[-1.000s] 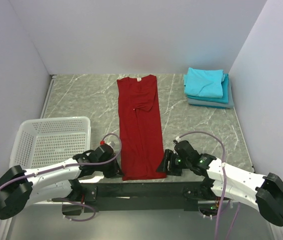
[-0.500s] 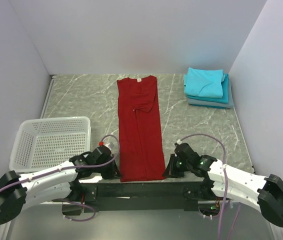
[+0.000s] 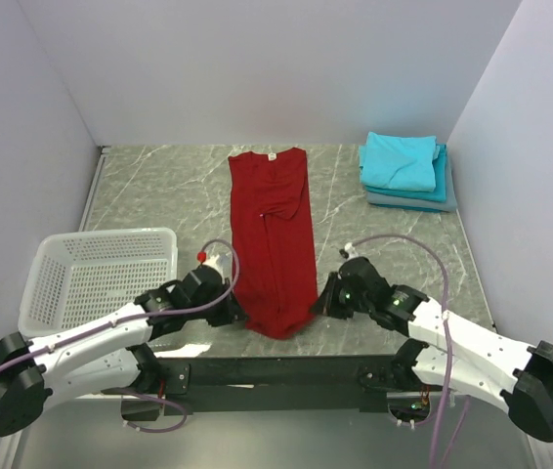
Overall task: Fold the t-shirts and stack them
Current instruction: Fold the tshirt
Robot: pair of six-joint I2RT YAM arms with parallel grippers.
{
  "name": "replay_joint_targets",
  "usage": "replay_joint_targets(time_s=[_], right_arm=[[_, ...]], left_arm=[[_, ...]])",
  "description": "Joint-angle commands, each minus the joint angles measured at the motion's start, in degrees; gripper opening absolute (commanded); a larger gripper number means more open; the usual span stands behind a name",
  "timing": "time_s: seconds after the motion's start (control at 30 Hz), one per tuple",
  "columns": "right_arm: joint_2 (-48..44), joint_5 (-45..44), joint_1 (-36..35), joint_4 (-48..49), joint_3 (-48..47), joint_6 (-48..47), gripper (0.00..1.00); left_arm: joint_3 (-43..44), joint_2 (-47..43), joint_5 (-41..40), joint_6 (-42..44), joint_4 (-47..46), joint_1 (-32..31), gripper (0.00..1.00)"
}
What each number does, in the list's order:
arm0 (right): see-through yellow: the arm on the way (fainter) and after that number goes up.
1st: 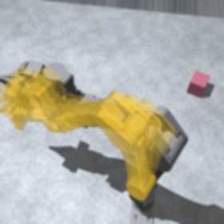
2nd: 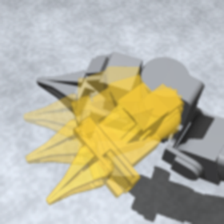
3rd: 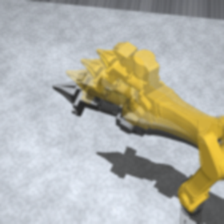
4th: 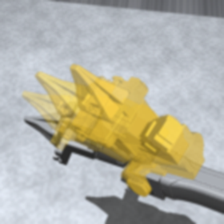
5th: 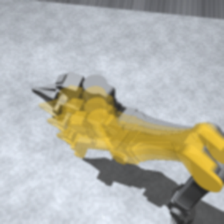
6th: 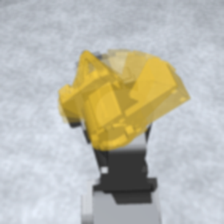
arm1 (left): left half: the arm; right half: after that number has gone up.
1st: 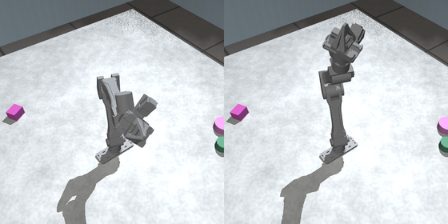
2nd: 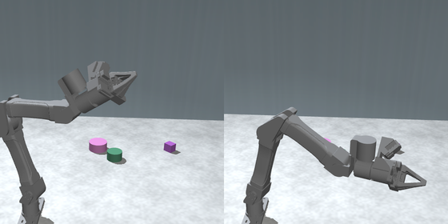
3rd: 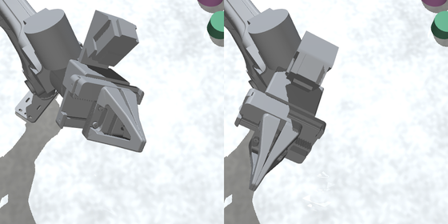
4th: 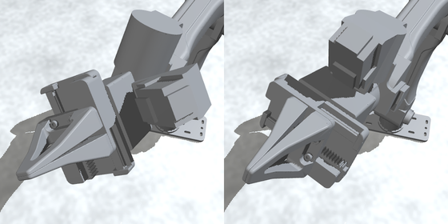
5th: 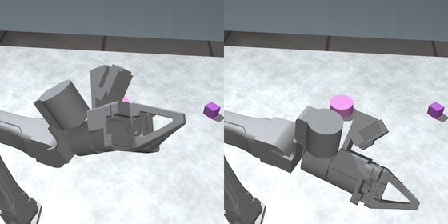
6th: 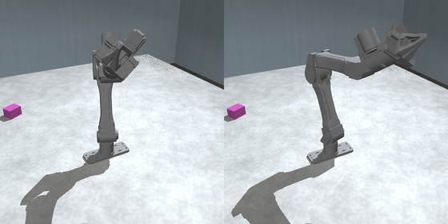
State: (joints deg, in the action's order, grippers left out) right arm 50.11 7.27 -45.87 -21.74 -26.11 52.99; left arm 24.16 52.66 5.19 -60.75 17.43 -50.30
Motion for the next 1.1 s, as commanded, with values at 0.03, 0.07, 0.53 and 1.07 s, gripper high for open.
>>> replay_joint_targets(time_s=[0.03,0.07,0.53,1.07], right_arm=[[4.5,-7.2,2.3,3.5,-7.1,-4.7,0.00],[5.3,-8.9,3.2,4.0,-9.5,-5.9,0.00],[22.4,-11.1,13.5,9.9,-25.1,-14.9,0.00],[41.6,-0.4,21.5,11.6,-39.6,-18.9,0.00]], left_arm=[[6.3,3.8,-7.5,4.6,-3.9,2.8,0.00],[7.0,4.5,-7.9,4.9,-4.7,3.6,0.00],[17.5,17.6,-7.0,11.4,-16.5,18.6,0.00],[28.4,34.3,1.0,16.2,-21.2,26.9,0.00]])
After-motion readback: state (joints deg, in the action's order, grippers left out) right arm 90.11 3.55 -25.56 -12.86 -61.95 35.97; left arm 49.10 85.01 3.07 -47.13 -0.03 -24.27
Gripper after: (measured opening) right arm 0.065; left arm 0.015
